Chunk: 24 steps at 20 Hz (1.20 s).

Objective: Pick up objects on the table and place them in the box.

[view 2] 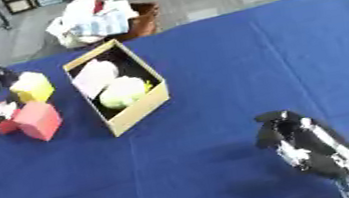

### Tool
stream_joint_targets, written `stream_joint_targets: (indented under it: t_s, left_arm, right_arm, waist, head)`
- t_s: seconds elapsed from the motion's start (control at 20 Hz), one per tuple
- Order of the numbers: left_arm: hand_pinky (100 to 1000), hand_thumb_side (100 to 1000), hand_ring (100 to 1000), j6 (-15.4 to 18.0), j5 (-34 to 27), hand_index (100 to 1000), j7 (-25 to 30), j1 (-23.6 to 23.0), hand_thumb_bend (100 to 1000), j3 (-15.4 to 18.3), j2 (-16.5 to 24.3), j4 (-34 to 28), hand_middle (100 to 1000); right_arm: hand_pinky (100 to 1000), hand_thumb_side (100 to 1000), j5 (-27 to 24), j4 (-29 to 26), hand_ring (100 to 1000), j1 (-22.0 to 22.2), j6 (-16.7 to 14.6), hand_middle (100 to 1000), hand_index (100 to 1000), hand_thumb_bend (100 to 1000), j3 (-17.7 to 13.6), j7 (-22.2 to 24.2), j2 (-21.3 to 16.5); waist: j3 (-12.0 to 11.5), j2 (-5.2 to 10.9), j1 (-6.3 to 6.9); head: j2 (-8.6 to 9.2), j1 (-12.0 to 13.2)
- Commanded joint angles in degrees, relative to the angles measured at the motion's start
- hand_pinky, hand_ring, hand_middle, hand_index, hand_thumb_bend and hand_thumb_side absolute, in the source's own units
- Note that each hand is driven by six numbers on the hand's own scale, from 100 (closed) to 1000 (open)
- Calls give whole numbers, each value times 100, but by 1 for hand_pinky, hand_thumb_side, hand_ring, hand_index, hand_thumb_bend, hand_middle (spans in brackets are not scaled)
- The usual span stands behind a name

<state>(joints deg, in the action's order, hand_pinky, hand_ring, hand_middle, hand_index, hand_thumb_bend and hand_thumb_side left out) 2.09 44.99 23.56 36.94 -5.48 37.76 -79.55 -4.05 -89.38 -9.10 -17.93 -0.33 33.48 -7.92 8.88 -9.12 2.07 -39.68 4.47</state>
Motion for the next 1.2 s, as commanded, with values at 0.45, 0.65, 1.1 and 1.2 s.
stream_joint_targets:
  t_s: [0.45, 0.65, 1.1, 1.2]
  left_arm:
    - [806, 1000, 754, 190, 746, 916, 471, 265, 414, -34, 98, 598, 797]
    - [799, 1000, 751, 102, 1055, 911, 413, 73, 400, 1, -103, 748, 793]
    - [793, 1000, 745, -77, 1405, 904, 312, -177, 362, 27, -461, 934, 786]
    - [793, 997, 744, -122, 1467, 903, 266, -195, 355, 47, -477, 947, 784]
  right_arm:
    - [566, 433, 19, -75, 581, -61, 3, 541, 783, 100, -20, 3, -93]
    - [566, 432, 20, -67, 581, -58, -2, 541, 783, 100, -26, -7, -94]
    - [566, 432, 25, -48, 581, -55, -15, 541, 783, 100, -30, -18, -91]
    - [566, 433, 26, -47, 581, -54, -15, 541, 783, 100, -31, -19, -92]
  waist:
    - [17, 172, 29]
    - [-8, 168, 7]
    - [-20, 165, -14]
    - [-20, 164, -13]
  head:
    - [56, -46]
    - [49, -43]
    - [30, -47]
    - [24, -49]
